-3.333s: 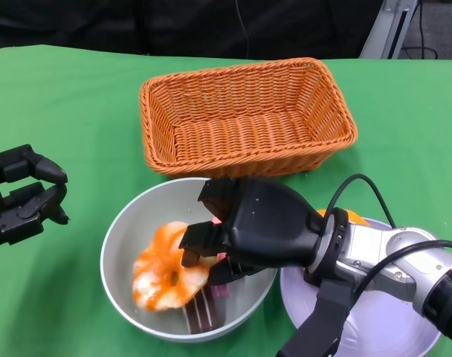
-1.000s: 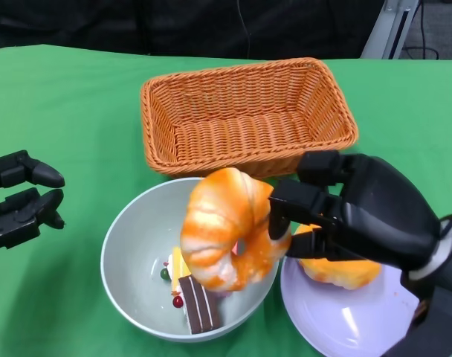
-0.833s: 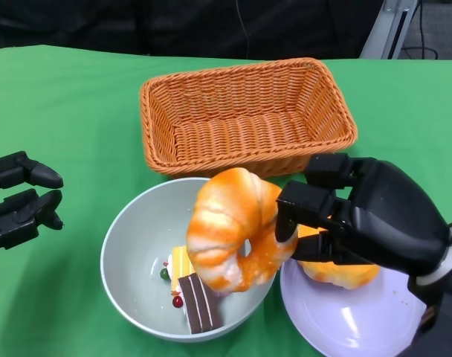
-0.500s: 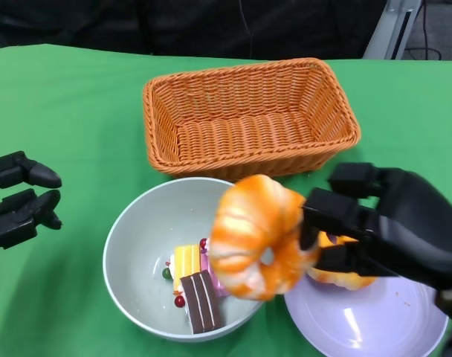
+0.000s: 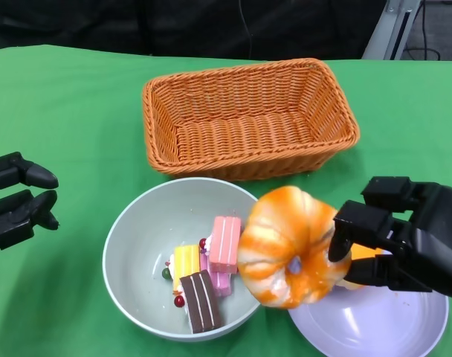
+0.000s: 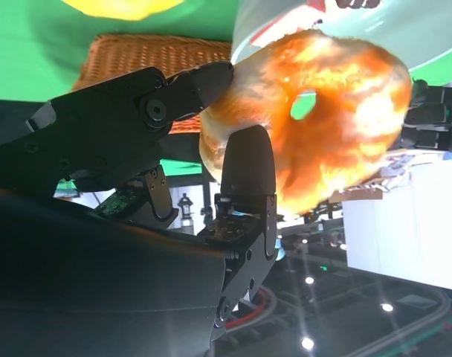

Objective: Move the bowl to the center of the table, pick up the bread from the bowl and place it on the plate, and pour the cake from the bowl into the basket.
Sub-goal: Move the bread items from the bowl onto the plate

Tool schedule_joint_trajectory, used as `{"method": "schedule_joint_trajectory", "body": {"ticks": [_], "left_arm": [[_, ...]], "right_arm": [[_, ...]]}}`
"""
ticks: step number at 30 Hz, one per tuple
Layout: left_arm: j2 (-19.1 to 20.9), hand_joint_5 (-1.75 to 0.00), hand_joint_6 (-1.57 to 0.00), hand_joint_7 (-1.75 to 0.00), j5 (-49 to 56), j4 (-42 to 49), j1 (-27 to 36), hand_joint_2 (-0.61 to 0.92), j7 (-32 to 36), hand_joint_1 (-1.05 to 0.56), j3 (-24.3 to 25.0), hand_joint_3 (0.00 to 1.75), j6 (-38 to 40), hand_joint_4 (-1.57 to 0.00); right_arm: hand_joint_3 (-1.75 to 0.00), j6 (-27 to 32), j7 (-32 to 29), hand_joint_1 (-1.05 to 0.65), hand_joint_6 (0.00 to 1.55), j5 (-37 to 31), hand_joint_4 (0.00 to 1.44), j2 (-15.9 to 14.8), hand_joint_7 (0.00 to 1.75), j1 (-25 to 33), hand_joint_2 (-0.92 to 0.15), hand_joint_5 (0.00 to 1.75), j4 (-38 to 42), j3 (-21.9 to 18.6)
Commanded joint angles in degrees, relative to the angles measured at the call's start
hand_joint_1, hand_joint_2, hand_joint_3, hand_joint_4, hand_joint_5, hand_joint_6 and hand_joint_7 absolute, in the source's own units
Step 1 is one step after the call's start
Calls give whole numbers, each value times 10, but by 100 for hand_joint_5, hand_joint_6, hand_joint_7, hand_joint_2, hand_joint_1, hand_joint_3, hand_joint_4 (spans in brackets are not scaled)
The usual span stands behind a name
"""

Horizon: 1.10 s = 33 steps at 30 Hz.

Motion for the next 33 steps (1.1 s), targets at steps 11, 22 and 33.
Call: {"method": "schedule_joint_trajectory", "body": {"ticks": [11, 22, 33], "left_arm": [[17, -148, -74, -121, 2, 14, -10, 80, -2, -8, 6, 60, -8, -73], [21, -149, -74, -120, 1, 20, -12, 80, -7, -8, 6, 59, -7, -72], [24, -148, -75, -120, 6, 27, -16, 78, -2, -8, 2, 61, -15, -73]], "right_arm": [[-7, -5, -10, -13, 86, 7, 85, -7, 104, 52, -92, 148, -16, -48], [-9, 16, -8, -13, 89, 6, 86, -5, 102, 98, -91, 144, -43, -74], [-10, 23, -13, -11, 90, 0, 85, -5, 102, 118, -90, 150, -49, -88]]}}
